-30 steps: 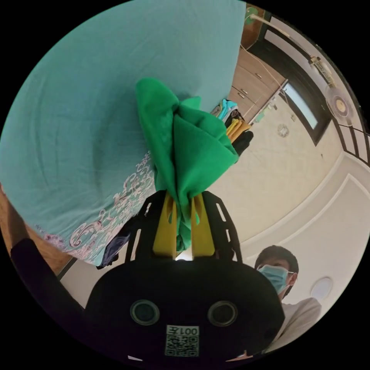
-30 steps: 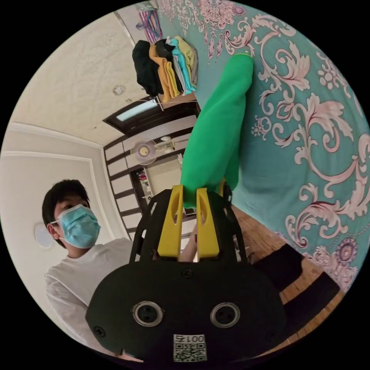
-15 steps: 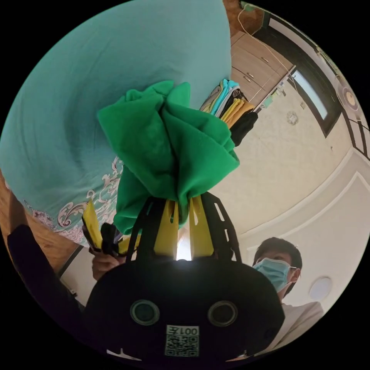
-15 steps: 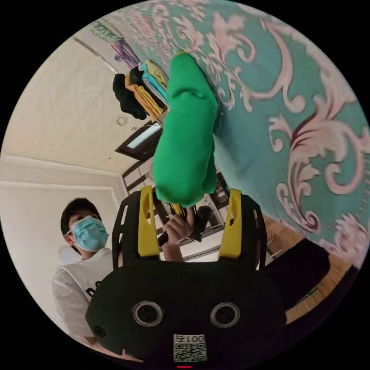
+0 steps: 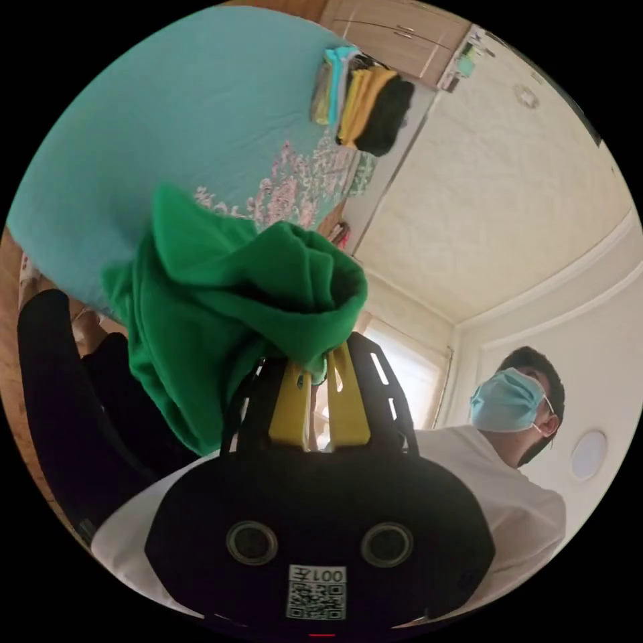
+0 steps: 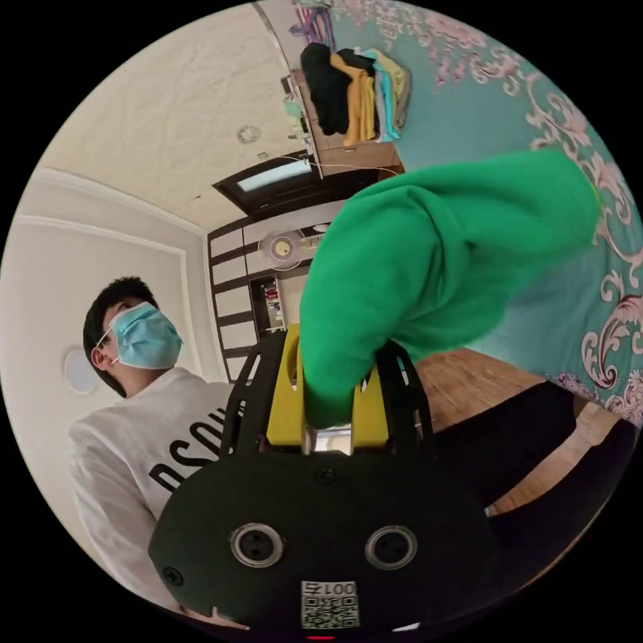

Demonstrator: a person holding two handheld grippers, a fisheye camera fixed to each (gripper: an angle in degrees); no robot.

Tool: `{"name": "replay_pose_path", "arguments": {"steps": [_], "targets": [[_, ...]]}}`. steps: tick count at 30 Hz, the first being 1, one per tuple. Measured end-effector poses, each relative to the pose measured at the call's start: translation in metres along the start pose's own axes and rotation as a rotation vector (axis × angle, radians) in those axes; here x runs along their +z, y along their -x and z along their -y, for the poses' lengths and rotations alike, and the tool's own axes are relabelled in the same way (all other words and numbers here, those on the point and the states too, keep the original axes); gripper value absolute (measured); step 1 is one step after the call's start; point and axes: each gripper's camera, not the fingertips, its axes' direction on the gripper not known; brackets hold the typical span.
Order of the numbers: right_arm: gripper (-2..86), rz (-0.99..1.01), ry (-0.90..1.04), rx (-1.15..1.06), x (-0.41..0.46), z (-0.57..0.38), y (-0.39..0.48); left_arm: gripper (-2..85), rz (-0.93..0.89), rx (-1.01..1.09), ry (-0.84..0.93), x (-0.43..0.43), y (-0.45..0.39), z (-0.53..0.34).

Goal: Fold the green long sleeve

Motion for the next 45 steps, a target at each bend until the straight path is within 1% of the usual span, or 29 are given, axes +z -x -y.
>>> {"name": "replay_pose_path", "arguments": {"steps": [3, 5, 6, 7, 8, 9, 10, 11, 13, 14, 17, 19, 21, 23, 24, 25, 26, 27, 28, 29, 31, 33, 35, 38, 39, 42, 43, 45], "targets": [[8.4, -0.013, -0.017, -0.081, 0.022, 0.025, 0.054, -1.2, -0.036, 0.118, 0.014, -0.007, -0.06, 0.027], [8.4, 0.047, -0.025, -0.159, 0.04, 0.076, 0.096, -1.2, -0.092, 0.267, 0.034, -0.001, -0.129, 0.074], [8.4, 0.06, -0.018, -0.19, 0.044, 0.093, 0.108, -1.2, -0.108, 0.299, 0.047, 0.003, -0.149, 0.088], [8.4, 0.081, -0.009, -0.248, 0.052, 0.131, 0.138, -1.2, -0.123, 0.361, 0.068, 0.011, -0.192, 0.119], [8.4, 0.074, 0.005, -0.329, 0.061, 0.172, 0.173, -1.2, -0.114, 0.443, 0.077, 0.019, -0.241, 0.149], [8.4, 0.063, 0.011, -0.375, 0.066, 0.194, 0.192, -1.2, -0.102, 0.487, 0.081, 0.024, -0.267, 0.164], [8.4, 0.049, 0.02, -0.449, 0.075, 0.237, 0.23, -1.2, -0.069, 0.565, 0.077, 0.032, -0.317, 0.191], [8.4, 0.041, 0.011, -0.497, 0.084, 0.277, 0.263, -1.2, -0.019, 0.657, 0.073, 0.04, -0.366, 0.217], [8.5, 0.022, -0.006, -0.553, 0.098, 0.328, 0.305, -1.2, 0.045, 0.749, 0.052, 0.047, -0.427, 0.25], [8.6, 0.014, -0.022, -0.568, 0.107, 0.357, 0.322, -1.1, 0.082, 0.784, 0.041, 0.05, -0.456, 0.27], [8.8, 0.023, -0.035, -0.553, 0.128, 0.415, 0.329, -1.1, 0.135, 0.837, 0.01, 0.048, -0.489, 0.317], [8.9, 0.01, -0.041, -0.501, 0.136, 0.443, 0.308, -1.1, 0.174, 0.802, -0.022, 0.044, -0.478, 0.345], [9.0, -0.024, -0.037, -0.422, 0.141, 0.468, 0.27, -1.1, 0.201, 0.717, -0.045, 0.039, -0.443, 0.377], [8.8, -0.143, -0.018, -0.314, 0.14, 0.488, 0.205, -1.1, 0.209, 0.573, -0.035, 0.032, -0.368, 0.414], [8.8, -0.175, -0.019, -0.279, 0.138, 0.49, 0.187, -1.2, 0.206, 0.538, -0.018, 0.031, -0.347, 0.421], [8.7, -0.23, -0.031, -0.216, 0.131, 0.487, 0.154, -1.2, 0.194, 0.496, 0.034, 0.03, -0.307, 0.431], [8.6, -0.28, -0.054, -0.182, 0.125, 0.478, 0.128, -1.2, 0.159, 0.463, 0.054, 0.026, -0.271, 0.432], [8.6, -0.265, -0.063, -0.196, 0.122, 0.472, 0.119, -1.2, 0.085, 0.467, 0.046, 0.023, -0.259, 0.43], [8.6, -0.23, -0.062, -0.206, 0.119, 0.463, 0.106, -1.2, -0.05, 0.459, 0.051, 0.02, -0.242, 0.424], [8.7, -0.207, -0.047, -0.232, 0.119, 0.455, 0.102, -1.2, -0.086, 0.491, 0.058, 0.019, -0.239, 0.415], [8.9, -0.214, 0.005, -0.261, 0.123, 0.45, 0.106, -1.1, -0.059, 0.538, 0.058, 0.017, -0.248, 0.401], [9.0, -0.26, 0.073, -0.272, 0.134, 0.45, 0.114, -1.0, -0.059, 0.537, 0.043, 0.012, -0.256, 0.392], [9.0, -0.328, 0.12, -0.284, 0.148, 0.448, 0.129, -0.8, -0.107, 0.488, 0.008, 0.004, -0.262, 0.382], [8.6, -0.416, 0.103, -0.298, 0.154, 0.431, 0.147, -0.6, -0.126, 0.426, -0.046, -0.004, -0.272, 0.363], [8.5, -0.436, 0.096, -0.304, 0.154, 0.427, 0.151, -0.6, -0.115, 0.423, -0.049, -0.005, -0.275, 0.358], [8.1, -0.53, 0.085, -0.315, 0.16, 0.41, 0.16, -0.7, -0.042, 0.324, -0.101, -0.008, -0.291, 0.328], [7.9, -0.556, 0.083, -0.327, 0.166, 0.406, 0.162, -1.0, -0.034, 0.293, -0.154, -0.01, -0.299, 0.307], [7.5, -0.594, 0.078, -0.328, 0.178, 0.404, 0.163, -1.1, 0.013, 0.299, -0.229, -0.011, -0.317, 0.271]]}}
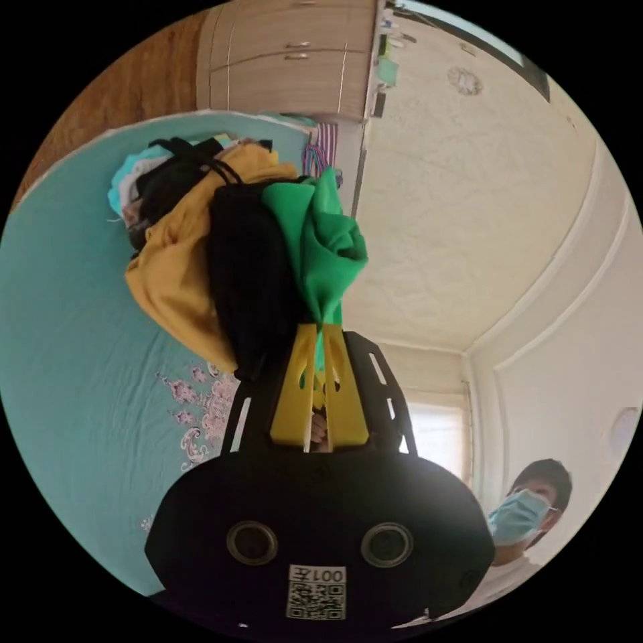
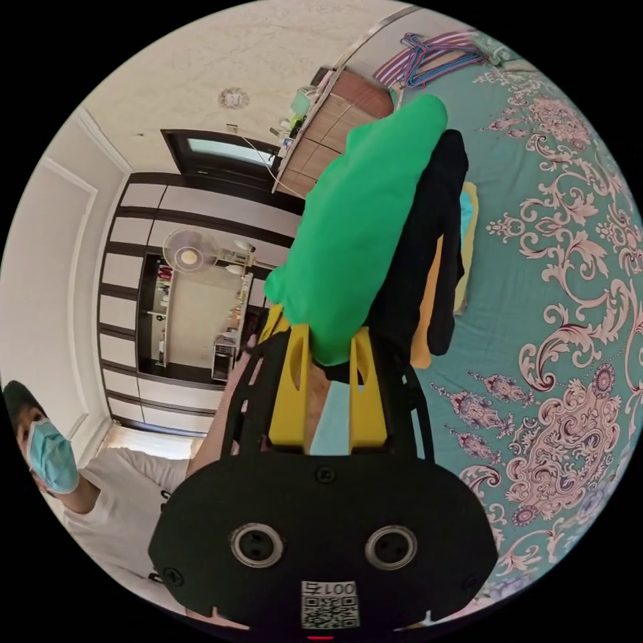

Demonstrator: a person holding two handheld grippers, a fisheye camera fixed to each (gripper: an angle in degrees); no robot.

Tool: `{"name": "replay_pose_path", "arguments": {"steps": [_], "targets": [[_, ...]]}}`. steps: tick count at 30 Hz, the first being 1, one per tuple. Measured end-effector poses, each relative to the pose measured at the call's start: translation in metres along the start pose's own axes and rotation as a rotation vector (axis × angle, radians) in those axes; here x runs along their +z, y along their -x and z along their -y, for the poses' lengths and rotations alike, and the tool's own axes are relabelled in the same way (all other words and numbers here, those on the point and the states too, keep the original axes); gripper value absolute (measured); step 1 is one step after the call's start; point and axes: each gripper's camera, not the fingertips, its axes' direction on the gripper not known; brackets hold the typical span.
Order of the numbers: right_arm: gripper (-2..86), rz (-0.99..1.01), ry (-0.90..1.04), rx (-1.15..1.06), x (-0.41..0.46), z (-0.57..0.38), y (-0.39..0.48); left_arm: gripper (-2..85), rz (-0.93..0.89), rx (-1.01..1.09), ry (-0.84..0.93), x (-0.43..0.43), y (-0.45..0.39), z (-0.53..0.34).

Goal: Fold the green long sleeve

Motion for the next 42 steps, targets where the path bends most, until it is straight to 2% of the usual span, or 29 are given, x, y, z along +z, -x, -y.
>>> {"name": "replay_pose_path", "arguments": {"steps": [3, 6, 8, 10, 13, 15, 17, 21, 24, 28, 29, 32, 33, 37, 39, 42], "targets": [[6.9, -0.045, -0.002, 0.012, 0.022, 0.003, 0.007, -1.0, 0.104, 0.187, -0.055, 0.004, -0.062, -0.038], [6.7, -0.061, -0.002, 0.024, 0.041, 0.004, 0.015, -1.0, 0.199, 0.399, 0.06, 0.046, -0.119, -0.045], [6.7, -0.079, 0.003, 0.019, 0.052, 0.002, 0.026, -1.0, 0.467, 0.528, 0.147, 0.089, -0.146, -0.043], [6.7, -0.068, 0.009, 0.018, 0.056, -0.002, 0.033, -1.0, 0.676, 0.513, 0.199, 0.113, -0.146, -0.042], [5.1, -0.095, 0.045, -0.009, 0.054, -0.024, 0.056, -1.0, 0.542, 0.363, 0.141, 0.102, -0.15, -0.055], [3.3, -0.171, 0.062, -0.062, 0.045, -0.053, 0.078, -1.0, 0.574, 0.317, 0.045, 0.079, -0.162, -0.073], [1.6, -0.291, 0.073, -0.151, 0.027, -0.113, 0.112, -1.0, 0.667, 0.238, -0.021, 0.041, -0.174, -0.1], [0.9, -0.453, 0.056, -0.315, 0.004, -0.247, 0.178, -1.0, 0.698, 0.211, 0.021, -0.019, -0.191, -0.159], [0.6, -0.694, 0.092, -0.243, 0.003, -0.358, 0.224, -0.9, 0.778, 0.26, 0.141, -0.051, -0.212, -0.232], [0.2, -1.184, 0.274, -0.054, 0.022, -0.489, 0.261, -1.0, 0.892, 0.368, 0.459, -0.035, -0.234, -0.358], [0.1, -1.332, 0.298, 0.024, 0.025, -0.521, 0.266, -1.0, 0.941, 0.413, 0.553, -0.019, -0.242, -0.394], [0.0, -1.527, 0.282, 0.218, 0.011, -0.588, 0.281, -1.0, 1.103, 0.6, 0.695, 0.033, -0.277, -0.479], [0.0, -1.534, 0.268, 0.254, 0.006, -0.599, 0.284, -1.0, 1.118, 0.65, 0.72, 0.046, -0.286, -0.495], [0.0, -1.545, 0.064, 0.461, -0.05, -0.667, 0.299, -1.0, 1.126, 1.079, 0.882, 0.147, -0.36, -0.596], [0.0, -1.547, -0.02, 0.501, -0.079, -0.693, 0.3, -1.0, 1.137, 1.233, 0.871, 0.184, -0.392, -0.632], [0.0, -1.409, -0.051, 0.503, -0.128, -0.732, 0.286, -1.0, 1.171, 1.392, 0.832, 0.238, -0.434, -0.685]]}}
